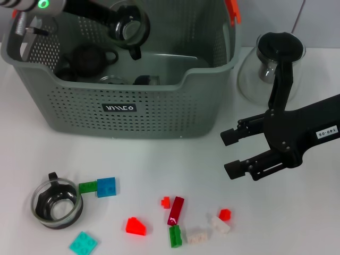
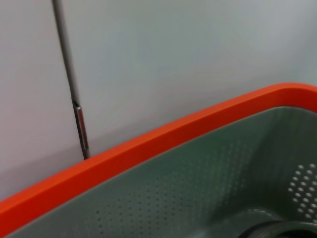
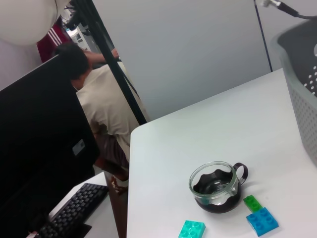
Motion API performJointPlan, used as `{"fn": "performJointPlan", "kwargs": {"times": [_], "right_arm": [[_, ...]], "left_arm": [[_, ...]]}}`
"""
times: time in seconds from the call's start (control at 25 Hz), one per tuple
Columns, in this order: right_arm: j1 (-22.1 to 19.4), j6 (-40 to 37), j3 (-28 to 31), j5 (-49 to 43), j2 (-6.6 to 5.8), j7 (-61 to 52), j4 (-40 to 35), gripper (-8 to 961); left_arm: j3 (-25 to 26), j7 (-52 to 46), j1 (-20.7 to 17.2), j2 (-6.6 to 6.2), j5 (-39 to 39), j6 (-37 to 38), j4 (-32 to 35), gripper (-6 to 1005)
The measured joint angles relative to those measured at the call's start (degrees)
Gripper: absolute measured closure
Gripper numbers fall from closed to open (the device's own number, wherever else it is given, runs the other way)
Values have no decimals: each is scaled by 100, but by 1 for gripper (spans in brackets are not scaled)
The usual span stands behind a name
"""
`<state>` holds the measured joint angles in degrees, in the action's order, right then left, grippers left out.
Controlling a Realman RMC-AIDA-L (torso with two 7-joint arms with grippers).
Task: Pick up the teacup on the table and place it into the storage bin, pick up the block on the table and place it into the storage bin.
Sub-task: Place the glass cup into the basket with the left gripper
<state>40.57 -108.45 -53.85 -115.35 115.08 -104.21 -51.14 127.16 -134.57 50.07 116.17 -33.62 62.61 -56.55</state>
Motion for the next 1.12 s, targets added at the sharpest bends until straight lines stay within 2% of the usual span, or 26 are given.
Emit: {"fn": "performJointPlan", "kwargs": {"times": [0.16,0.2,0.24,0.44,0.88,1.12], "right_arm": [[-1,-1,-2,-2,-11,33,52,99],[-7,-1,-2,-2,-11,37,51,99],[-12,0,-2,-2,-12,40,52,99],[-23,12,-3,-2,-8,43,51,98],[-47,31,21,2,13,48,51,99],[-57,42,30,4,22,64,52,98]], "left_arm": [[-9,-37,129,219,449,-415,173,952],[-9,-37,129,219,449,-415,173,952],[-9,-38,203,351,708,-632,295,952],[-88,-39,293,501,947,-869,428,952],[-445,-43,329,642,1143,-1081,606,952],[-511,-43,336,772,1511,-1178,644,952]]}}
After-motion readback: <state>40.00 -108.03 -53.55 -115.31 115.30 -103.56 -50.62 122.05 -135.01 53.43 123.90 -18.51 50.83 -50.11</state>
